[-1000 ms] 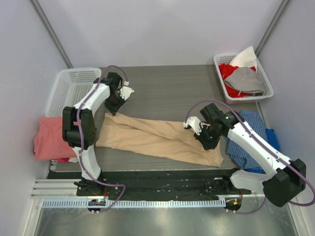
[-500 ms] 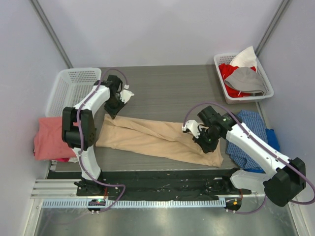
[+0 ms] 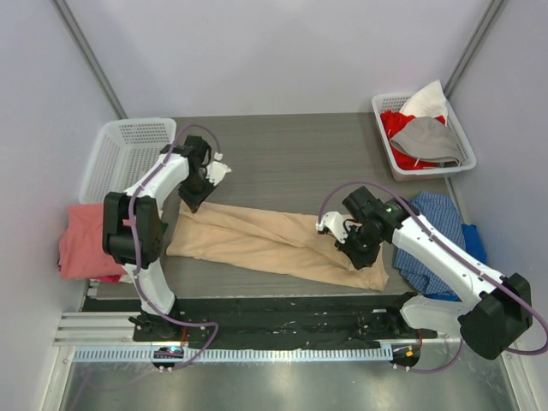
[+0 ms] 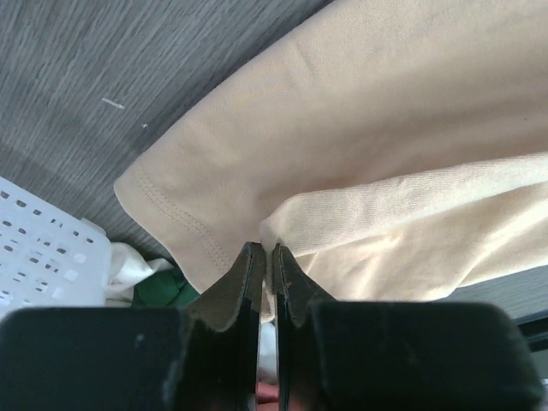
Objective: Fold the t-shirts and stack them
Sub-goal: Fold the other side of the tshirt into a rectangle, then rotate the tshirt 90 degrees
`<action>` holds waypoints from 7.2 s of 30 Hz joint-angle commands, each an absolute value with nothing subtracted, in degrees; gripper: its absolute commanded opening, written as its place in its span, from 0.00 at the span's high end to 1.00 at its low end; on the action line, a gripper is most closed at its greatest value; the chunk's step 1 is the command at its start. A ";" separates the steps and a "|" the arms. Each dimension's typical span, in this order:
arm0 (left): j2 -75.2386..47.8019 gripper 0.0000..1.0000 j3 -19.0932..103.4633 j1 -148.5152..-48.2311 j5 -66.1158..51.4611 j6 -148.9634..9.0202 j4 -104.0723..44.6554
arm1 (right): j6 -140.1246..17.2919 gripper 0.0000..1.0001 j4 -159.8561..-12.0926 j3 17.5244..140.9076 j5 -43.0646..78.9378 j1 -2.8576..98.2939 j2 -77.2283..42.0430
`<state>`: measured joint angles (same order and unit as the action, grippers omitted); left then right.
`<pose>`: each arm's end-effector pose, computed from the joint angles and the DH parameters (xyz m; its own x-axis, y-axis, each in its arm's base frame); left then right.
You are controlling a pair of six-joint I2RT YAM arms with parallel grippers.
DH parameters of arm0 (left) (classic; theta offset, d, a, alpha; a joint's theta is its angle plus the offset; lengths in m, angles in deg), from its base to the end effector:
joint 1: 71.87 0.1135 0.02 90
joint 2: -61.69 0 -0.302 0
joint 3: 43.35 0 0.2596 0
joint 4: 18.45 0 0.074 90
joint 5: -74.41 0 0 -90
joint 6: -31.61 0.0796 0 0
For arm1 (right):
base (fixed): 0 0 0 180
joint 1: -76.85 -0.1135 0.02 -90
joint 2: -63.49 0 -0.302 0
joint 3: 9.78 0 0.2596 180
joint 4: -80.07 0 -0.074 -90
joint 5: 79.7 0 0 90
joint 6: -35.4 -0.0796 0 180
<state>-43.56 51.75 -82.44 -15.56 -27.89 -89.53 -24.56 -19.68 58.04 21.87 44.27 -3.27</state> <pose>0.3720 -0.0695 0.2073 -0.7440 0.6551 -0.1316 0.6512 0.7550 0.0769 0.1506 0.1152 0.2465 -0.4366 -0.8610 -0.2610 -0.8985 0.4323 0.0767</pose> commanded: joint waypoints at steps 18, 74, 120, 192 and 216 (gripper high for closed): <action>-40.00 0.64 52.89 -82.68 -13.83 -29.39 -88.76 | -24.89 0.99 -16.70 56.23 21.02 43.01 -2.52; -58.72 0.62 62.91 -84.71 -23.50 -30.09 -87.62 | -26.74 0.99 -15.29 55.96 19.08 41.51 -3.31; -36.40 0.58 45.35 -84.97 -9.88 -31.76 -86.66 | -25.33 0.52 -38.48 55.53 3.18 41.78 -17.28; -61.26 0.53 62.29 -107.98 -10.93 -35.98 -99.13 | -19.88 0.48 -56.33 121.00 5.02 57.16 -80.47; -57.49 0.53 56.85 -119.85 -7.24 -37.56 -99.57 | -17.34 0.48 -63.89 121.01 1.51 56.98 -79.95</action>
